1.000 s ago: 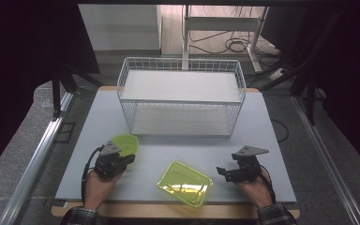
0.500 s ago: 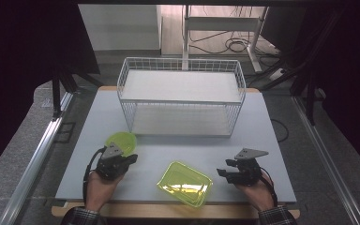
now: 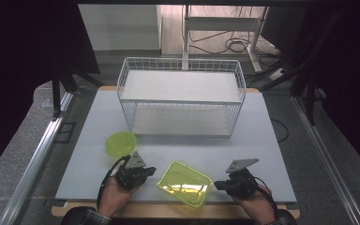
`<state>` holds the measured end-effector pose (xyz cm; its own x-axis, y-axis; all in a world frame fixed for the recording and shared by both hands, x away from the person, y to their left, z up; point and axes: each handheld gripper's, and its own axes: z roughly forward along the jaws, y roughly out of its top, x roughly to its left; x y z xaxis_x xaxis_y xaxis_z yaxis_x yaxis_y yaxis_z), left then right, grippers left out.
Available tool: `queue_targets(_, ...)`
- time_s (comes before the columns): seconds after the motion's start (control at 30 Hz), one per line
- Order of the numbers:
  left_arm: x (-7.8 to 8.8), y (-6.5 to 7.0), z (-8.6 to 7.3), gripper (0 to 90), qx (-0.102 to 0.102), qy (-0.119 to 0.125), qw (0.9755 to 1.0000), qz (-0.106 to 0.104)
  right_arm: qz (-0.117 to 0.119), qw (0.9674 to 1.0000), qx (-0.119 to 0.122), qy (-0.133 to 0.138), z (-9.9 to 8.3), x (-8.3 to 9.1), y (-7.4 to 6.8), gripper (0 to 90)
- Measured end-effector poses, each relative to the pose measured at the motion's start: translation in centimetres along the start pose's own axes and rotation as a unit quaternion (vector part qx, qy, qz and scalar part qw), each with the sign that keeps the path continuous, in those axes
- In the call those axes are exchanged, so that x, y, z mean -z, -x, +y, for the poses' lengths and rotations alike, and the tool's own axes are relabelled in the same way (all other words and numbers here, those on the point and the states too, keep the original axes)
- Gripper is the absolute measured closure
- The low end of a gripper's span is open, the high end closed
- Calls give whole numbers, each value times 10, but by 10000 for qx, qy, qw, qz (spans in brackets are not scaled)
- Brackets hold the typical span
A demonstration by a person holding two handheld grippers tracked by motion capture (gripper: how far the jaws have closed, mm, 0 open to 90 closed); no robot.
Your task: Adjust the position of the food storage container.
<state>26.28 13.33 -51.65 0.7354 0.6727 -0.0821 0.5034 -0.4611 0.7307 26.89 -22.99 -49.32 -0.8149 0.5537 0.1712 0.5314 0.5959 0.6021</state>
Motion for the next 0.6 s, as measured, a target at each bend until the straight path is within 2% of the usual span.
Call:
queue_targets(0.03, 0, 0, 0, 898, 0, 0, 10000, 0, 0, 10000, 0, 0, 0, 0, 0, 894)
queue_targets(0.07, -3, 2, 0, 897, -34, -68, 9999, -75, 197, 9997, -2, -112, -3, -3, -4, 894)
queue_targets(0.1, -3, 2, 0, 898, -34, -68, 9999, -75, 197, 9997, -2, -112, -3, -3, -4, 894)
queue_targets(0.23, -8, 7, 1, 897, -104, -193, 9993, -288, 474, 9987, 43, -183, -2, -13, -12, 893)
queue_targets(0.37, -10, 9, 2, 897, -114, -269, 9992, -291, 358, 9993, -74, -97, 5, -13, -7, 891)
queue_targets(0.6, -11, 11, 2, 897, -136, -330, 9990, -256, 236, 9988, -421, -8, 20, -19, 15, 890)
